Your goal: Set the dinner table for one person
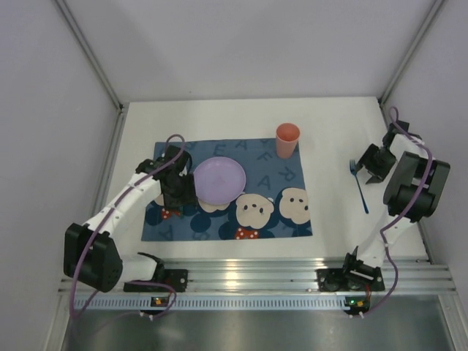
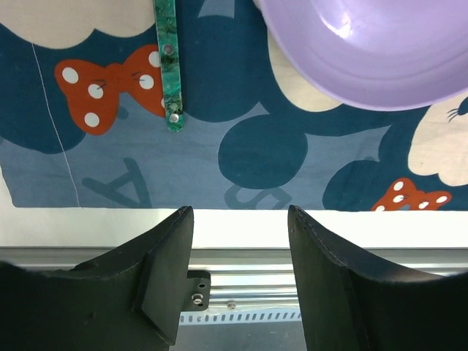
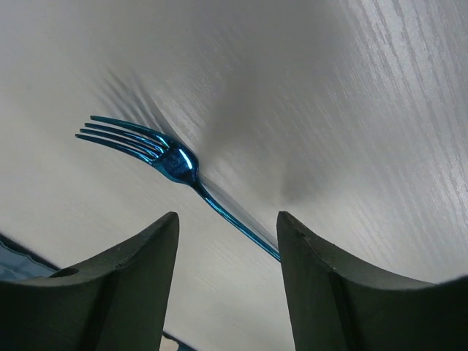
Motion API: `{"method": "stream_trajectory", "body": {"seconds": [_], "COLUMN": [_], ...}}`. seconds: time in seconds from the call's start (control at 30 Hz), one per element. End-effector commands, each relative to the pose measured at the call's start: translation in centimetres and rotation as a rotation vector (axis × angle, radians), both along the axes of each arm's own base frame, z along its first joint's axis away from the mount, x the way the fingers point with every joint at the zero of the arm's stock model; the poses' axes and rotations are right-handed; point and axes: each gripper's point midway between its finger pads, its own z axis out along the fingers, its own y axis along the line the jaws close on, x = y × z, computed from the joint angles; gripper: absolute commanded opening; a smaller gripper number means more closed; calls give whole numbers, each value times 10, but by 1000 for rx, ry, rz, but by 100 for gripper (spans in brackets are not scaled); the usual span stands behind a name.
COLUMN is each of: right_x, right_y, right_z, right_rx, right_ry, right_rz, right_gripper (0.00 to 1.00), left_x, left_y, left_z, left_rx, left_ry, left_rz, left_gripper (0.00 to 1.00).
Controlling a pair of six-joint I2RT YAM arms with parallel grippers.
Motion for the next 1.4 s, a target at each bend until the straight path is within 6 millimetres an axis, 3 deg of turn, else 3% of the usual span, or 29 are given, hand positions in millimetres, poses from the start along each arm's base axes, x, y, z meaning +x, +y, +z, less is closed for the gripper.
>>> {"method": "stream_trajectory", "body": {"seconds": [0.0, 0.2, 0.5, 0.63, 0.77, 0.87, 0.97, 1.17, 1.3, 1.37], "right_x": [1, -13, -14, -18, -17, -12, -2, 12, 8, 5], "right_y": [-1, 5, 8, 9, 7, 4, 14, 46, 69, 87], "right_z": [2, -15, -22, -30, -28, -10, 19, 98, 163, 185], "right_rx": [-37, -49, -135, -158, -176, -207, -231, -287, -304, -296], "right_ry": [-20, 29, 92, 138, 141, 119, 60, -100, -240, -297], "right_rz": [32, 54, 104, 123, 138, 134, 149, 198, 208, 228], "right_gripper": [56, 52, 24, 0, 0, 0, 0, 0, 0, 0], "left_x": [3, 6, 13, 13, 14, 15, 17, 26, 30, 32], "left_y": [-2, -2, -5, -7, -6, -7, -9, -11, -12, -12], "left_z": [2, 0, 2, 0, 0, 2, 6, 21, 32, 39], "left_rx": [-24, -15, -18, -26, -24, -26, -34, -45, -46, -53], "left_ry": [-48, -43, -54, -55, -59, -65, -74, -107, -131, -152], "left_rz": [16, 5, -1, 0, -4, -5, -7, -3, 0, 2], "left_gripper": [59, 59, 59, 59, 59, 59, 59, 59, 59, 59]}}
